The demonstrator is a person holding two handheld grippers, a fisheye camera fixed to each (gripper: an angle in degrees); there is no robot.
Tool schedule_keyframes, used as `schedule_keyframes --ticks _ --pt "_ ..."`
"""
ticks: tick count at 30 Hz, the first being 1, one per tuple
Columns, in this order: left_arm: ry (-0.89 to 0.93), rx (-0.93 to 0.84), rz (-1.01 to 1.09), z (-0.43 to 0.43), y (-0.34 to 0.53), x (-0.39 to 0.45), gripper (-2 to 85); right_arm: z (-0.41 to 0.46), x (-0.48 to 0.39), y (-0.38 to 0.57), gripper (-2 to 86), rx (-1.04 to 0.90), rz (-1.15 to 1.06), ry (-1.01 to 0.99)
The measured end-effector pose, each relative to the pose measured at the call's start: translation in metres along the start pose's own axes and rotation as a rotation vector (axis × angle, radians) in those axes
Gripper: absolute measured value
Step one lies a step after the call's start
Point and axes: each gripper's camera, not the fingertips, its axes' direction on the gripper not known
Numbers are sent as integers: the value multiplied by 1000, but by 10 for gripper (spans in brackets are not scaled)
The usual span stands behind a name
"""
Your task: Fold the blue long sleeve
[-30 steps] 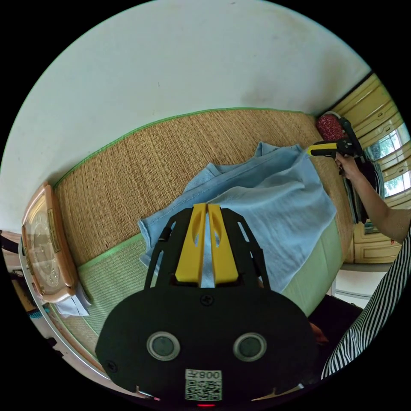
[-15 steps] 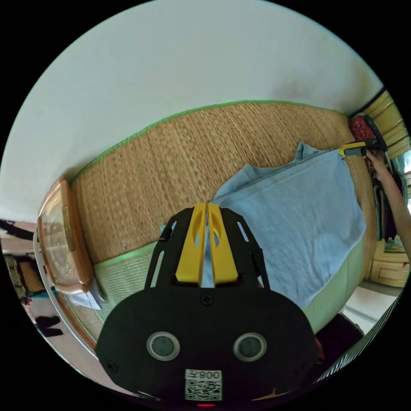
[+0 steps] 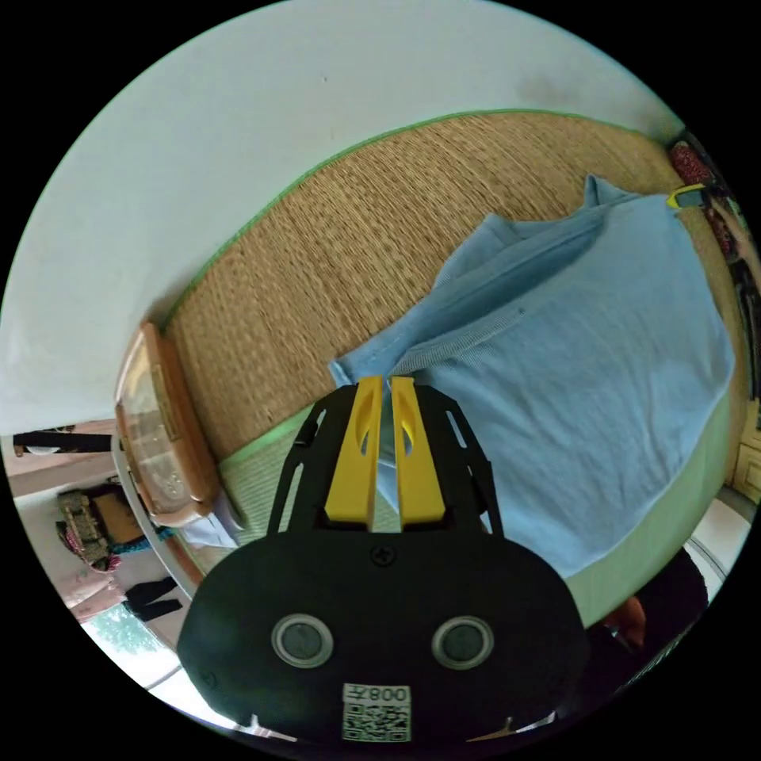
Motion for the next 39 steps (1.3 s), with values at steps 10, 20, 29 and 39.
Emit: schedule_keyframes --ticks 10,20,29,39 --pt "103 73 -170 10 12 -51 2 -16 64 22 26 -14 55 -37" --pt "289 -10 -195 81 47 -39 3 -2 78 59 4 70 -69 22" --pt "491 -20 -352 94 149 -39 25 4 143 153 81 99 33 -94" --pt "790 -102 -668 175 228 -32 60 72 220 263 88 -10 269 -494"
